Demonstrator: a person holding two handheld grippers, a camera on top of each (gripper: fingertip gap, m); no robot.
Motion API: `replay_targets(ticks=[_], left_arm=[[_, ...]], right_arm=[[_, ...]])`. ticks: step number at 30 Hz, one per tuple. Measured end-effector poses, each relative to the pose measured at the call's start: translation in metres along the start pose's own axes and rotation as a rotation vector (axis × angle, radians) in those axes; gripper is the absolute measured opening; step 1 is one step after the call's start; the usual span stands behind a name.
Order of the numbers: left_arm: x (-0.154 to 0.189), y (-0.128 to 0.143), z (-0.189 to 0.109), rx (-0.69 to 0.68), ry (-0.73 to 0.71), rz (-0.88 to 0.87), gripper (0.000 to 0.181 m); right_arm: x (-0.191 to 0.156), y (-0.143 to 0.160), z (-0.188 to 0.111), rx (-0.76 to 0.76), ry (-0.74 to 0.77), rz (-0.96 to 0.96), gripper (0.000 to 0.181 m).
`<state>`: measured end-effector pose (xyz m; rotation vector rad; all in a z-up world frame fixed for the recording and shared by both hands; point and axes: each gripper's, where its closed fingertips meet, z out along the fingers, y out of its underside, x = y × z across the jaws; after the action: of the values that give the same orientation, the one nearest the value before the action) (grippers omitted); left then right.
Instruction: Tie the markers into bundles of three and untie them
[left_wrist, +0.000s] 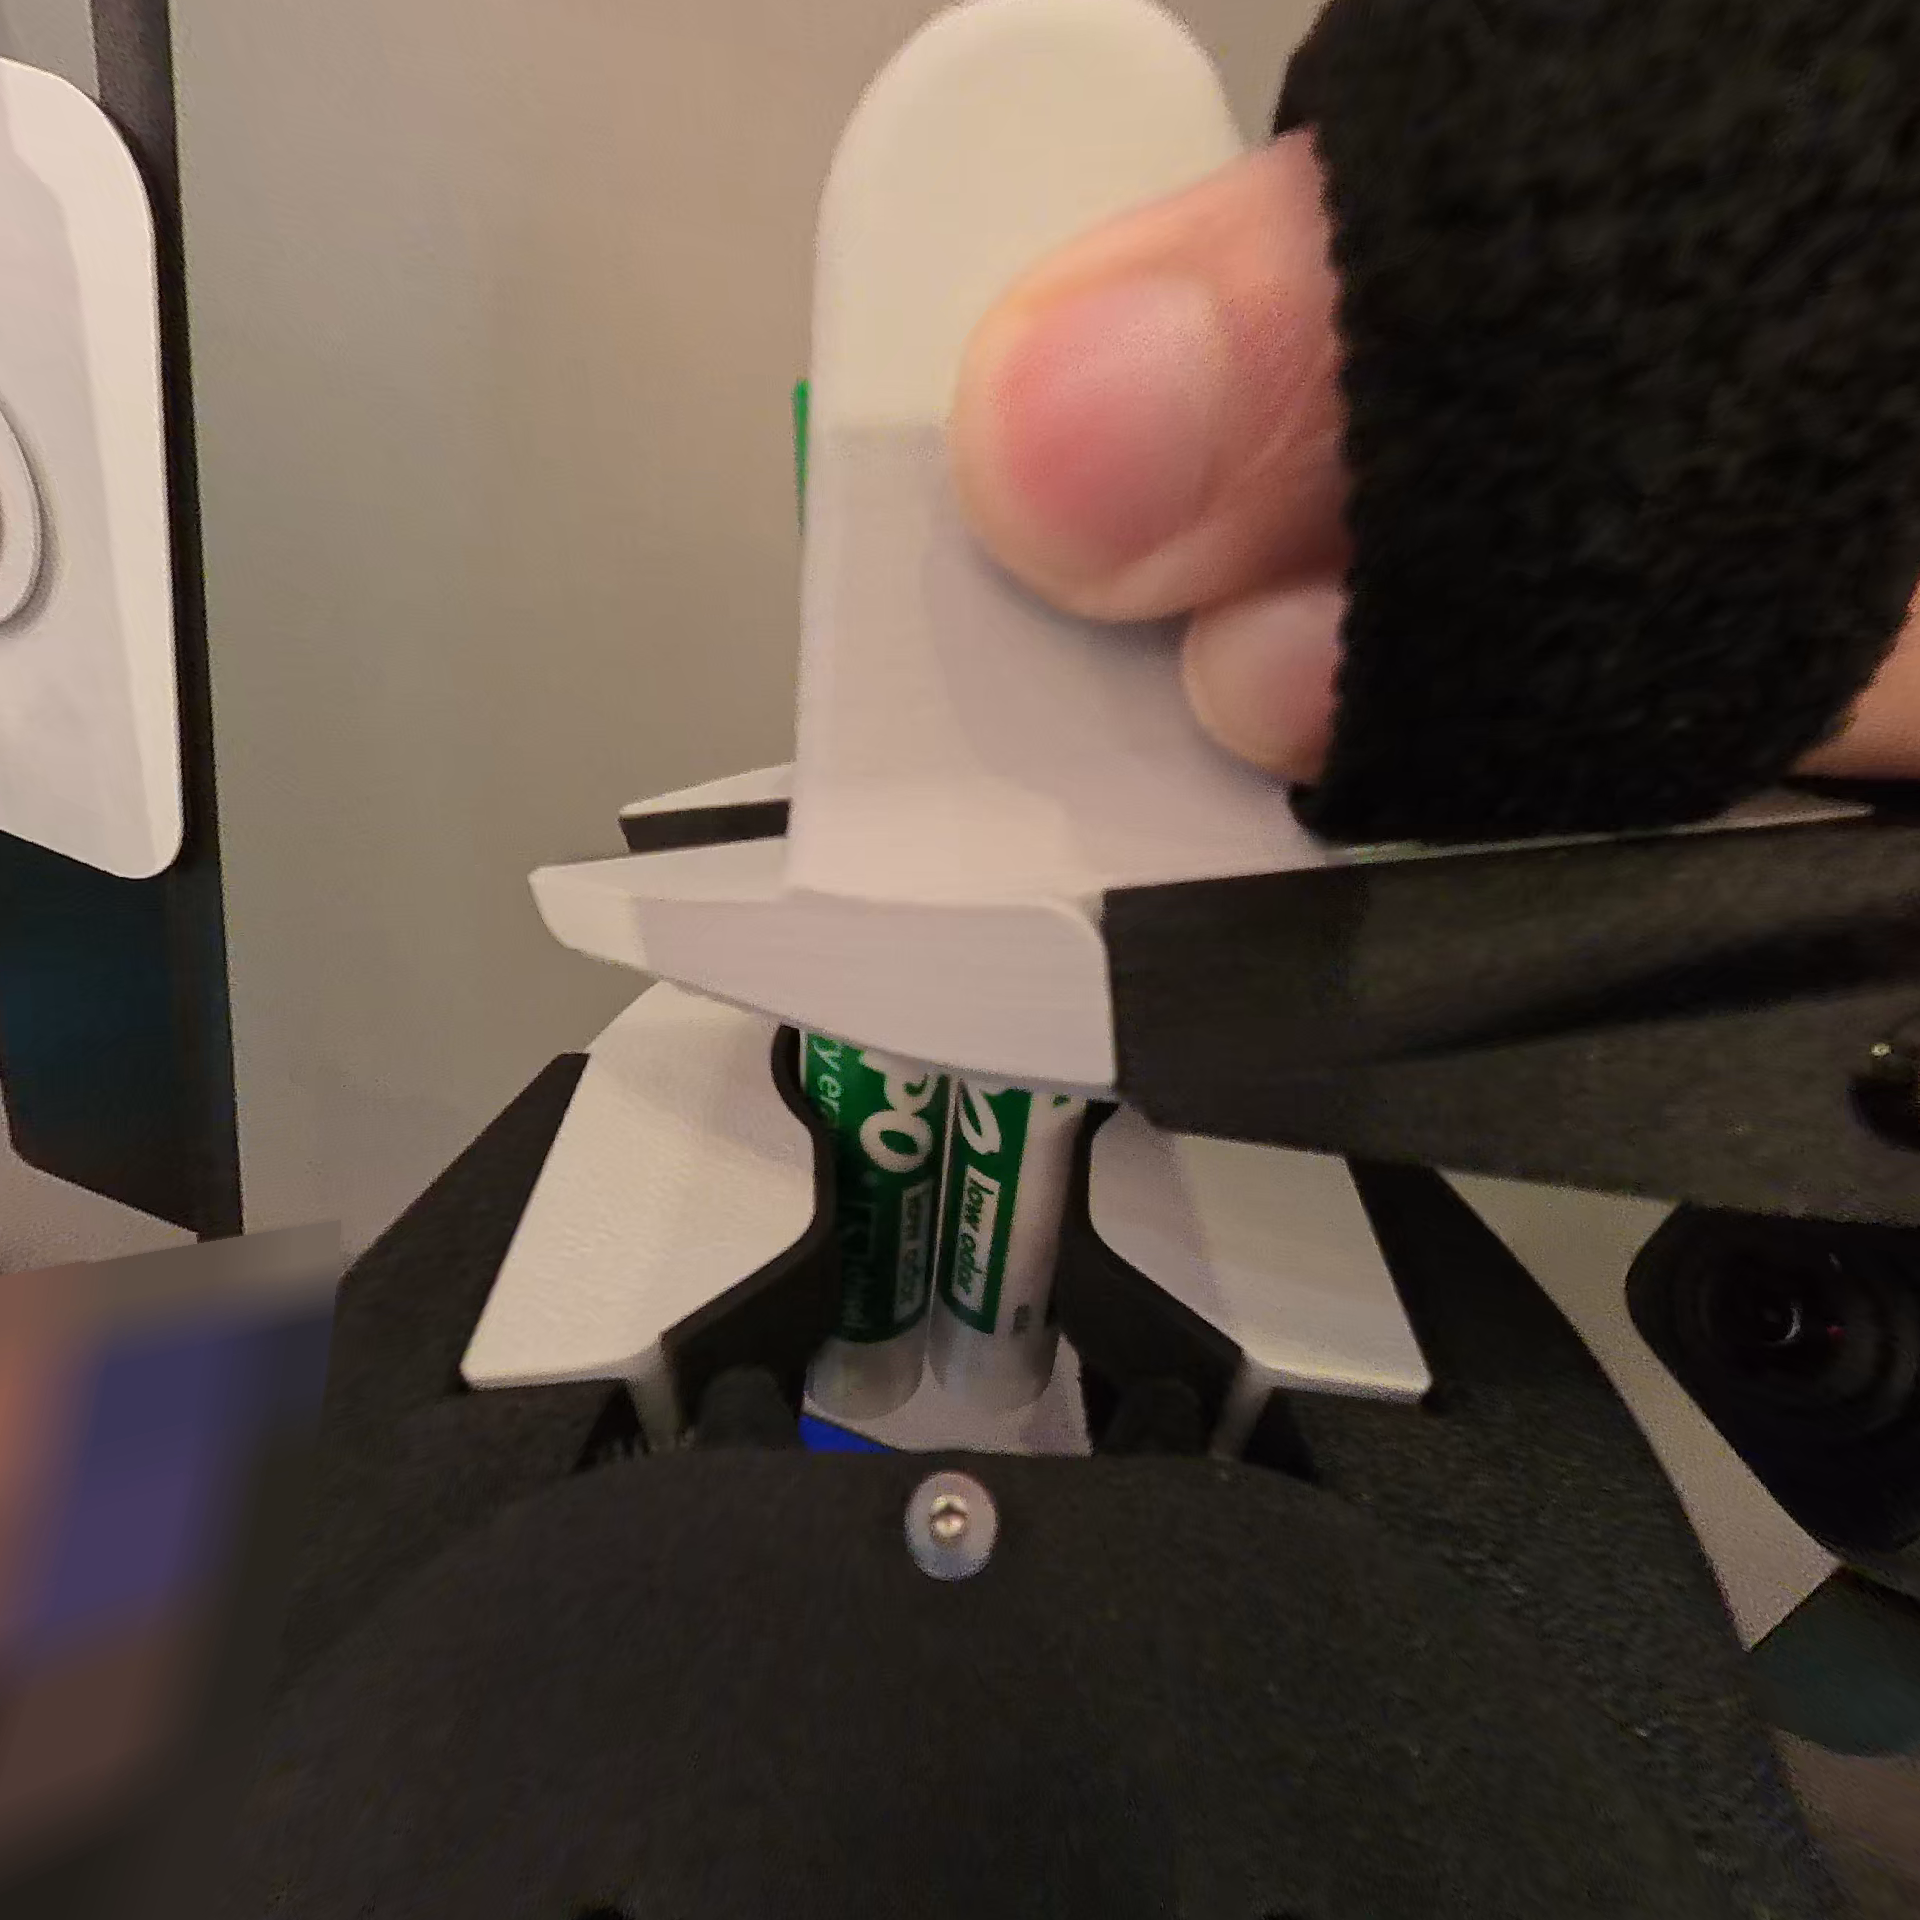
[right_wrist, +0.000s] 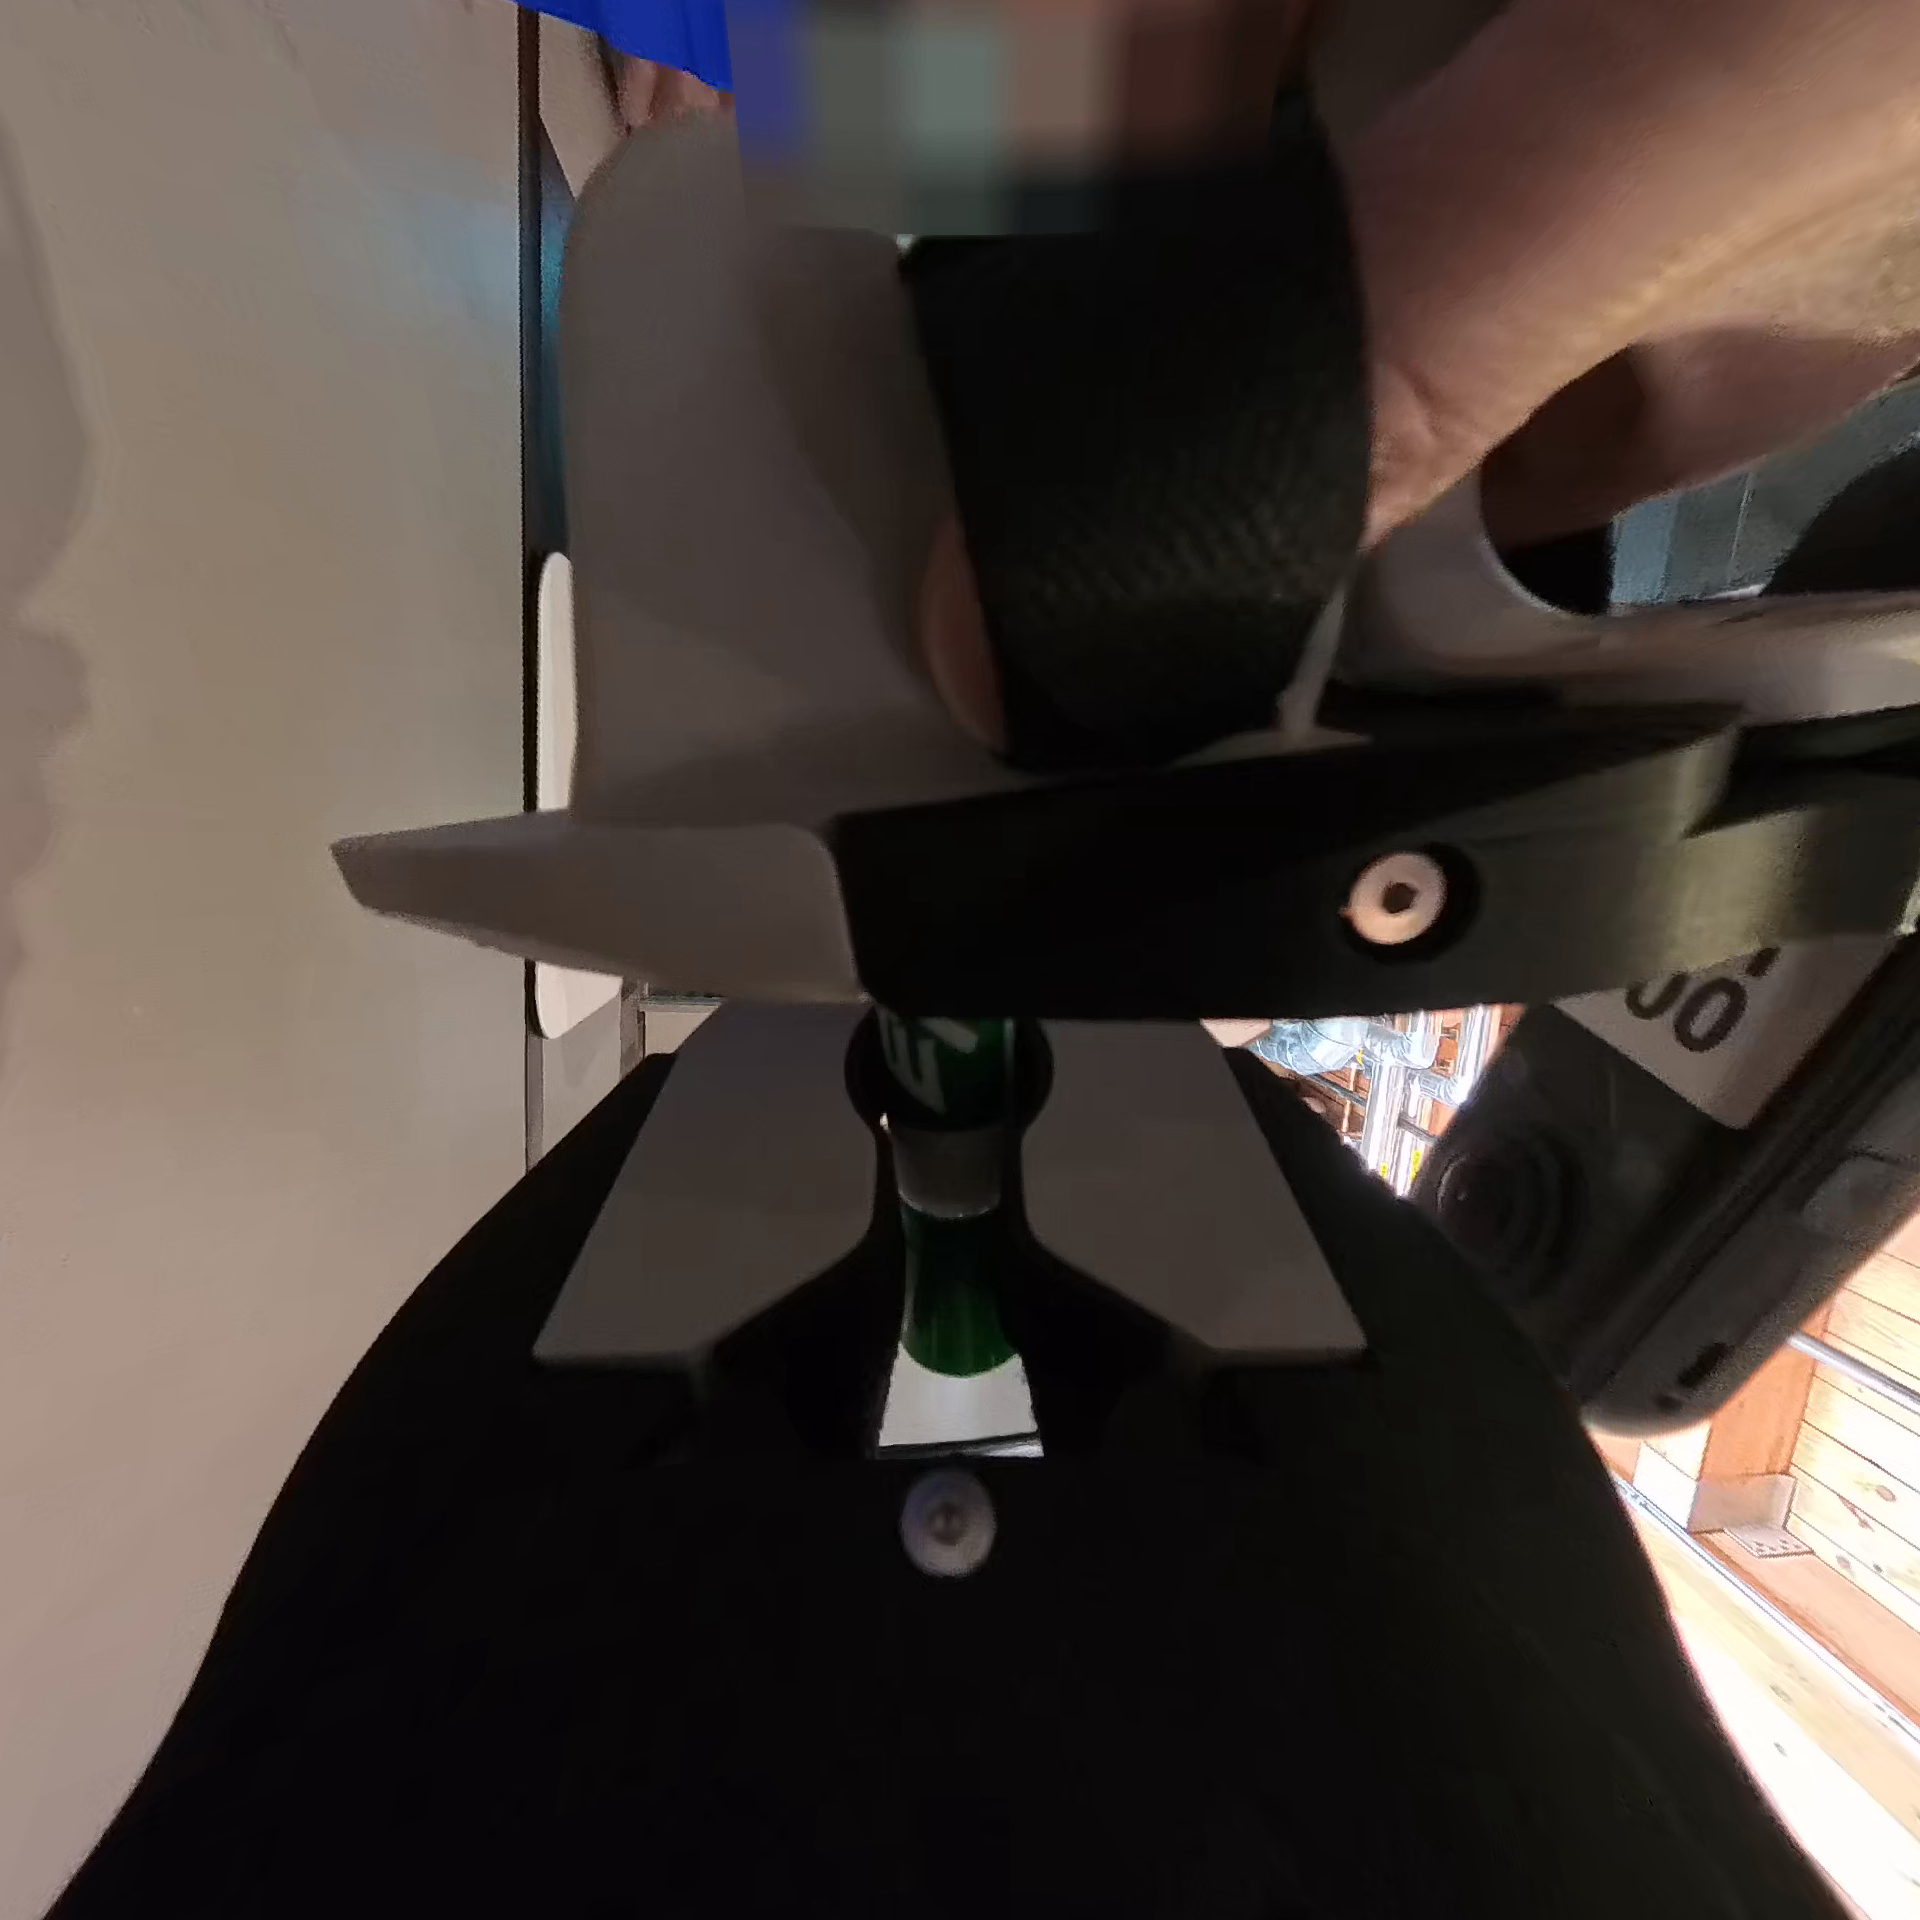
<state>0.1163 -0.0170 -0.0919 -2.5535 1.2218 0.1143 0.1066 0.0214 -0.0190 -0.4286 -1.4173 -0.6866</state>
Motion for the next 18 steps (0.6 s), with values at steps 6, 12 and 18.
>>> replay_targets(ticks=[6, 12, 18], left_arm=[[-0.0058, 0.0012, 0.0017, -0.034, -0.079, 0.054, 0.043], [-0.0020, 0.0004, 0.0008, -0.022, -0.036, 0.034, 0.045], [0.0006, 0.0024, 0.0031, -0.028, -0.010, 0.000, 0.053]], right_arm=[[-0.0050, 0.0005, 0.0014, 0.001, -0.029, 0.014, 0.016], [-0.0035, 0.0001, 0.0007, 0.007, -0.021, 0.020, 0.016], [-0.0030, -0.0016, 0.0003, 0.003, -0.022, 0.024, 0.015]])
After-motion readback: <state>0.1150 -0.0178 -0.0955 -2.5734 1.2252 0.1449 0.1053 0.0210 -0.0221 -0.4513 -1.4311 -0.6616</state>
